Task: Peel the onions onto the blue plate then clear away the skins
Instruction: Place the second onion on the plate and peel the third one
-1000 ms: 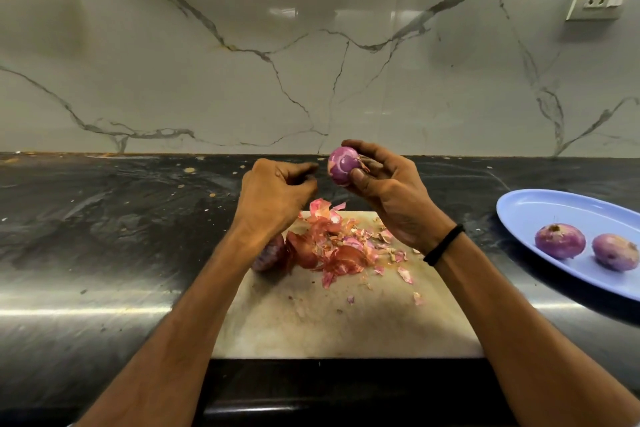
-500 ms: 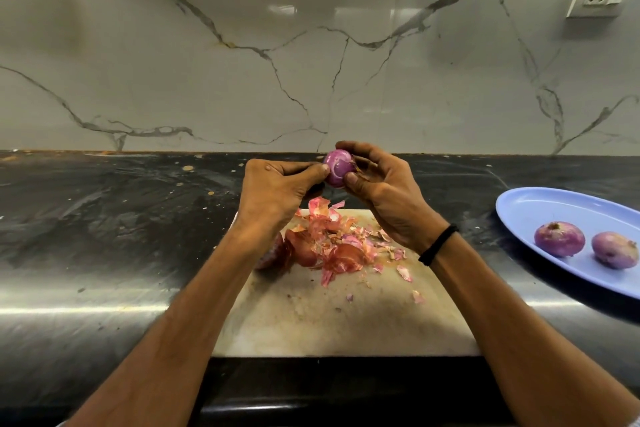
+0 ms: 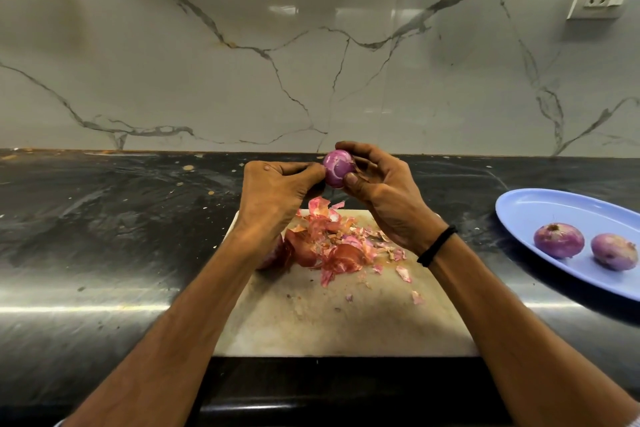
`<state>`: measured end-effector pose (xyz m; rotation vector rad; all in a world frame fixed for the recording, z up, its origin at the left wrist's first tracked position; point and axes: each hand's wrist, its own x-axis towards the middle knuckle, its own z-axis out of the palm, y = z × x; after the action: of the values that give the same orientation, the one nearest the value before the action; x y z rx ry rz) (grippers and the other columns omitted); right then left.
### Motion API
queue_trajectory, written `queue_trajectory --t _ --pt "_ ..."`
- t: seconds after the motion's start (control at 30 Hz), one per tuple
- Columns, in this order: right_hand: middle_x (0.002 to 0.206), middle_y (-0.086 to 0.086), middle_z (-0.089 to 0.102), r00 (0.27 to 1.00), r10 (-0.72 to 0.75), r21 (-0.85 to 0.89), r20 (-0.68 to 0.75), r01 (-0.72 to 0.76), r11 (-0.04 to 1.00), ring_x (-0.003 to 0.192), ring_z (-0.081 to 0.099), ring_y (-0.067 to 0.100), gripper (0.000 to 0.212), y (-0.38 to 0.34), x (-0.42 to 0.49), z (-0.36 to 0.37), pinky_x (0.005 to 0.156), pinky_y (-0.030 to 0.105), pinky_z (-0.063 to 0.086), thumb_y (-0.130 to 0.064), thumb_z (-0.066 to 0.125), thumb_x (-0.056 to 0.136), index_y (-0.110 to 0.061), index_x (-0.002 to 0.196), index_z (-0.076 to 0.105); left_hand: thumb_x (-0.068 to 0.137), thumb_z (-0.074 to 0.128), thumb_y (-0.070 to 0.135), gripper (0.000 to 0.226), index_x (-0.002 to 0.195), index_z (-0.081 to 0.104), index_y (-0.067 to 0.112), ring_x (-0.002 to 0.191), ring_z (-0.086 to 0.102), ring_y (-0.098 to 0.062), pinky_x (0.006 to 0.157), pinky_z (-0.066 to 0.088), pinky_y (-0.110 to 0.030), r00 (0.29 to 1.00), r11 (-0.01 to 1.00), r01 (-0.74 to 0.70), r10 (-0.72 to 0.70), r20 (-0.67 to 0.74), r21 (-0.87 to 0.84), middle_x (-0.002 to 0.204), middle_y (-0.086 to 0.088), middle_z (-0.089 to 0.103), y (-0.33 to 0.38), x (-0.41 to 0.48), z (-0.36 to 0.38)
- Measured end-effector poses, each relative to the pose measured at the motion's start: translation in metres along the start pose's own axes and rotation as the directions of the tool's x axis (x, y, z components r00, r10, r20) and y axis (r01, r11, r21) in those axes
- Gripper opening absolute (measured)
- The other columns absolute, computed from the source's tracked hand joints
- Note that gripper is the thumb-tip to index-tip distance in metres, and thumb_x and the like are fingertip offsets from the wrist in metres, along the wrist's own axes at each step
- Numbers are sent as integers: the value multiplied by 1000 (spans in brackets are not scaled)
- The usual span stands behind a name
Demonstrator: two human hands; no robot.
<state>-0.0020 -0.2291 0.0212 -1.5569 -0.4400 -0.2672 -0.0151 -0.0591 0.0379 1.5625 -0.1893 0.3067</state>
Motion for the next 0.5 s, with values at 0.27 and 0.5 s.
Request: queue_trajectory --t 0.27,0.5 --pt "132 12 59 1000 29 50 1 -29 998 124 58 29 41 2 1 0 103 49 49 11 56 92 -17 122 59 79 78 9 15 94 77 12 76 75 -14 71 59 -21 1000 1000 4 -4 0 -27 80 0 77 0 1 1" --pt "129 14 62 995 94 59 -20 -93 994 119 62 29 40 3 1 0 98 50 53 6 62 90 -15 124 60 79 80 12 18 96 77 17 70 72 -1 64 54 -11 991 986 -101 112 -75 136 76 10 72 -5 1 3"
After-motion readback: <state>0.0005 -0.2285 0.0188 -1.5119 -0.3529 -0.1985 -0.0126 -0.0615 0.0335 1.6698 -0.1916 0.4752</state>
